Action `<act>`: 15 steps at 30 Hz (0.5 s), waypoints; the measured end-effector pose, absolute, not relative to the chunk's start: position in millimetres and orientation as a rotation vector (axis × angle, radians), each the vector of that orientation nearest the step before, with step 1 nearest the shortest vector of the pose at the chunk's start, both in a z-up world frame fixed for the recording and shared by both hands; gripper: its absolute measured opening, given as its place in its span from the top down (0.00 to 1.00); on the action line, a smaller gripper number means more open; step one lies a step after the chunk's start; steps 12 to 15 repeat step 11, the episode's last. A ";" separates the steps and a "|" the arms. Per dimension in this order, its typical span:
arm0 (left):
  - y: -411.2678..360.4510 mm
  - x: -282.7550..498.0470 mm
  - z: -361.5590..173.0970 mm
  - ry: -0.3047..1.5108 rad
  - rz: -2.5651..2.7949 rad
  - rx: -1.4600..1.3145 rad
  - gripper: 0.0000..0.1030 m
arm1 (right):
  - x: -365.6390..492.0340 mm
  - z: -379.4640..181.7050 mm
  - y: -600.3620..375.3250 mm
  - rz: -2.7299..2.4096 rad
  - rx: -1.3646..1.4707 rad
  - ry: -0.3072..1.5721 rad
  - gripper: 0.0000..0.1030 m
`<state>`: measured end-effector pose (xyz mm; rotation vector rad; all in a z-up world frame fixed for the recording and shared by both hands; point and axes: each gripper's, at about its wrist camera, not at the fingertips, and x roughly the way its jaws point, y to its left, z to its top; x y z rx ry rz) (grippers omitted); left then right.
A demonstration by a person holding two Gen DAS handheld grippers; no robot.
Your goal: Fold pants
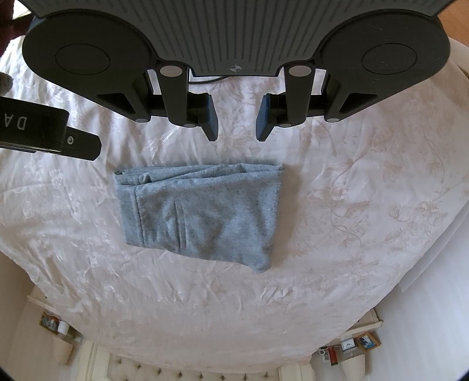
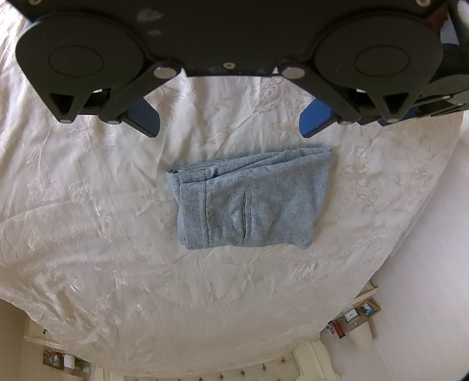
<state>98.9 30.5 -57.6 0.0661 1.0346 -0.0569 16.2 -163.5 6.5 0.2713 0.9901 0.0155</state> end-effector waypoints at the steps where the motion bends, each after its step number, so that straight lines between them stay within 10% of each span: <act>1: 30.4 98.8 -57.6 1.032 -0.056 0.069 0.73 | 16.2 6.4 -163.6 0.016 0.272 0.991 0.00; 15: 25.3 96.8 -57.3 1.036 -0.053 0.074 0.73 | 17.4 4.2 -166.2 0.027 0.277 1.001 0.00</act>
